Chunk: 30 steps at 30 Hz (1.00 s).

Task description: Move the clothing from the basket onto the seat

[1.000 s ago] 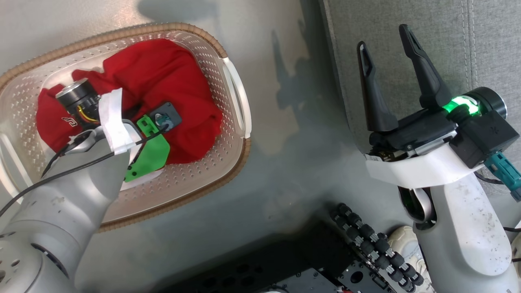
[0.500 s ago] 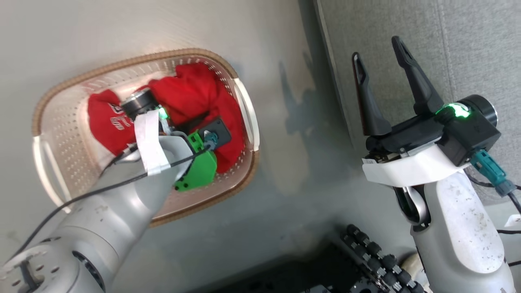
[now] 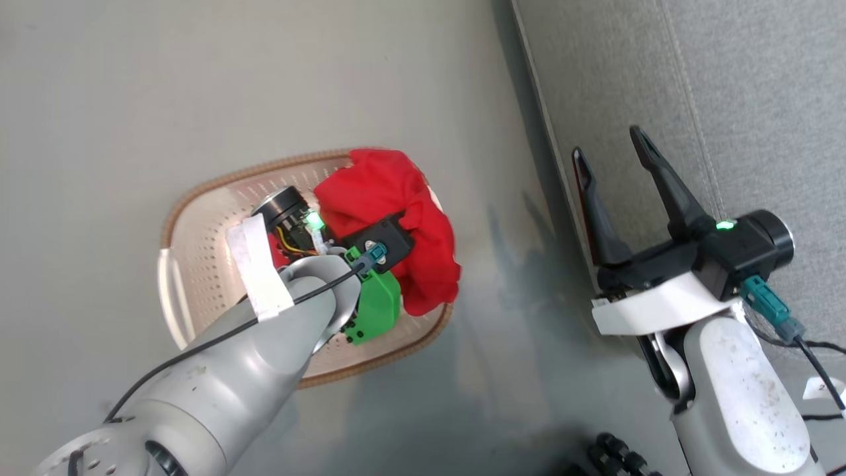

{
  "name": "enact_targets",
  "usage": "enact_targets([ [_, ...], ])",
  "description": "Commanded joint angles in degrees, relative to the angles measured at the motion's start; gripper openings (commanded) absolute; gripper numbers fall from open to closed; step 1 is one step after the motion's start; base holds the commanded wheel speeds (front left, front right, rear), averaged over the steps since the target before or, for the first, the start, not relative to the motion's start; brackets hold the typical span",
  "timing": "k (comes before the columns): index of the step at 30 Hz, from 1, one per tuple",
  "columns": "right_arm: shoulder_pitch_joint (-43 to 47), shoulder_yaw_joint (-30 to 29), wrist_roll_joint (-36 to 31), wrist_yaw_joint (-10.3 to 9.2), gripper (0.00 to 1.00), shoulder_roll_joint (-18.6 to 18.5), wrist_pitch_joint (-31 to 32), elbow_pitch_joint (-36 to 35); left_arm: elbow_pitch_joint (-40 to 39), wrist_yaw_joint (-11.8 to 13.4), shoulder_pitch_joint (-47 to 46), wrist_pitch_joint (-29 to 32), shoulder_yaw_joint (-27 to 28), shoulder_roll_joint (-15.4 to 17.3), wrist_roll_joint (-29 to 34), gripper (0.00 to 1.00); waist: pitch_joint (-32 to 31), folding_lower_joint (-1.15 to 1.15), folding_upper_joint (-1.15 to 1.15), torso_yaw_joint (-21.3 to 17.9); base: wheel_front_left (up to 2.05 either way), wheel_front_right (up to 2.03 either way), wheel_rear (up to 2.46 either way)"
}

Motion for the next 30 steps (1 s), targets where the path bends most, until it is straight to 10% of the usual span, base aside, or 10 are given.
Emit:
enact_targets([
  [1, 1.56, -0.44, -0.55, -0.03, 1.00, -0.25, -0.28, 0.32, -1.71, 0.10, 1.48, -0.40, 0.96, 0.59, -0.09, 0.00, -6.75, 0.00, 0.00, 4.27, 0.00, 0.00, 0.00],
  [30, 12.86, -3.04, -1.33, -0.03, 1.00, -0.25, -0.28, 1.37, -31.66, 4.60, 12.82, -0.44, 23.37, 5.56, 4.36, 0.00, -24.77, 0.00, 0.00, 11.33, 0.00, 0.00, 0.00],
])
